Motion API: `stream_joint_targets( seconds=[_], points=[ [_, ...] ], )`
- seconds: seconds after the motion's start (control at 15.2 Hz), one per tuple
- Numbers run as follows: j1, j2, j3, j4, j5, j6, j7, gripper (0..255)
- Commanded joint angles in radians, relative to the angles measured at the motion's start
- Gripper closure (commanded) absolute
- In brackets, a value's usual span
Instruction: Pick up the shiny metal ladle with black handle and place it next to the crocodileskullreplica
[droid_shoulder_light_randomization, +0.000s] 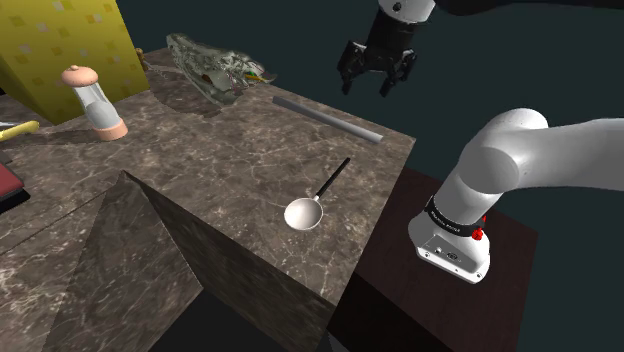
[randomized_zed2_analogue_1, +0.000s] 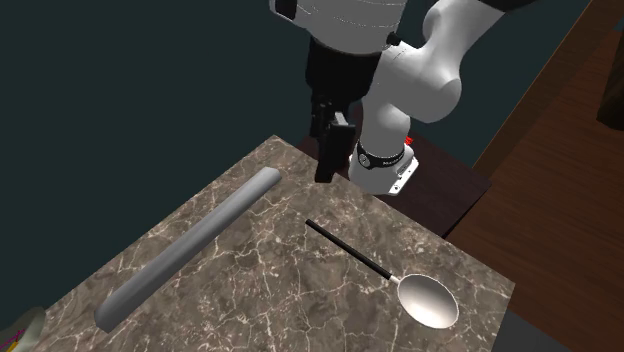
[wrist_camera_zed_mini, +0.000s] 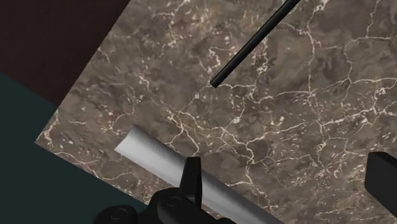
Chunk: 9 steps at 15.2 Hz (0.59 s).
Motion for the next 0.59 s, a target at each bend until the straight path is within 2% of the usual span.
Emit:
stream_joint_targets(
  seconds=[0.0,0.26,0.53],
  points=[
    [-0.001,-0.036,0.070,-0.051,0.051,0.014,0.121,0],
    [0.004,-0.053,0.226,-0.117,0.167,0.057,0.354,0],
    [-0.003,-0.014,0.402,-0.142,0.295,0.117,0.589,0]
  ],
)
